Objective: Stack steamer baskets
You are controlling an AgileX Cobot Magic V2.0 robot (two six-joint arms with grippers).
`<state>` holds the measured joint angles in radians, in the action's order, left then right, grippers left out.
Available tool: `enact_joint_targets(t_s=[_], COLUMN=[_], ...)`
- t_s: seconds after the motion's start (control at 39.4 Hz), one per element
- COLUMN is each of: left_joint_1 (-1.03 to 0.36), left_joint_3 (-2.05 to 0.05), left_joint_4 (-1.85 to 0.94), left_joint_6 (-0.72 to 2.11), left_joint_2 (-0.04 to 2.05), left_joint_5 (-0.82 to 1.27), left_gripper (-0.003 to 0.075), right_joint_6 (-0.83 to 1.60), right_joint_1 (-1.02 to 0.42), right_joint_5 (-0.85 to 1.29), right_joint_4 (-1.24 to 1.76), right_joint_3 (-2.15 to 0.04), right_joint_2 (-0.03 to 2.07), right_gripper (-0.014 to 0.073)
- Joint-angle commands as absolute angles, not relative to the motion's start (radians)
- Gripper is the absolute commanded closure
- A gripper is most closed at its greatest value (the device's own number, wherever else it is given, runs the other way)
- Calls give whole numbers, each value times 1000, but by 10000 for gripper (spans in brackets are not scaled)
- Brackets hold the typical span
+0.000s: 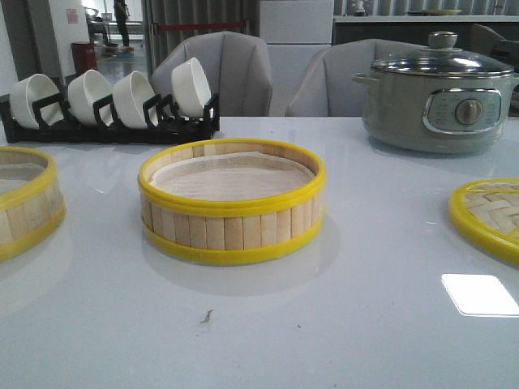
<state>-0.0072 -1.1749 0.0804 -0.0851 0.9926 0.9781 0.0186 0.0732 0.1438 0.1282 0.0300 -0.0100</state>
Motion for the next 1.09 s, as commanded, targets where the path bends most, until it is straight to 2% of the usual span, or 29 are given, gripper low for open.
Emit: enact_joint_targets(t_s=[0.0,0.18,0.3,0.46,0.66,0.86,1.07], left_joint_1=[-10,-10,-12,-34,-34,-34,-34], left_joint_3=[-1209,-1209,-1209,-1209,-1209,-1209,-1209], left_joint_4=[79,79,79,79,80,90,88], left_joint_6=[-88,-88,-88,-88,-88,-83,-67], left_joint_2=[984,984,984,984,984,984,984], left_joint_5=[918,932,947,940,939,946,960], left_gripper=[624,624,624,624,624,624,624], right_joint_6=[22,22,32,32,32,32,32], right_joint_1=[72,72,72,72,59,59,59], right_joint_5=[-23,-102,25,306,350,328,264], right_joint_4=[154,158,153,154,162,163,163], right_joint_3=[15,-20,-153,-409,-660,-719,-719], right_joint_2=[-31,-31,30,357,727,863,902], right_gripper=[518,518,518,518,518,518,518])
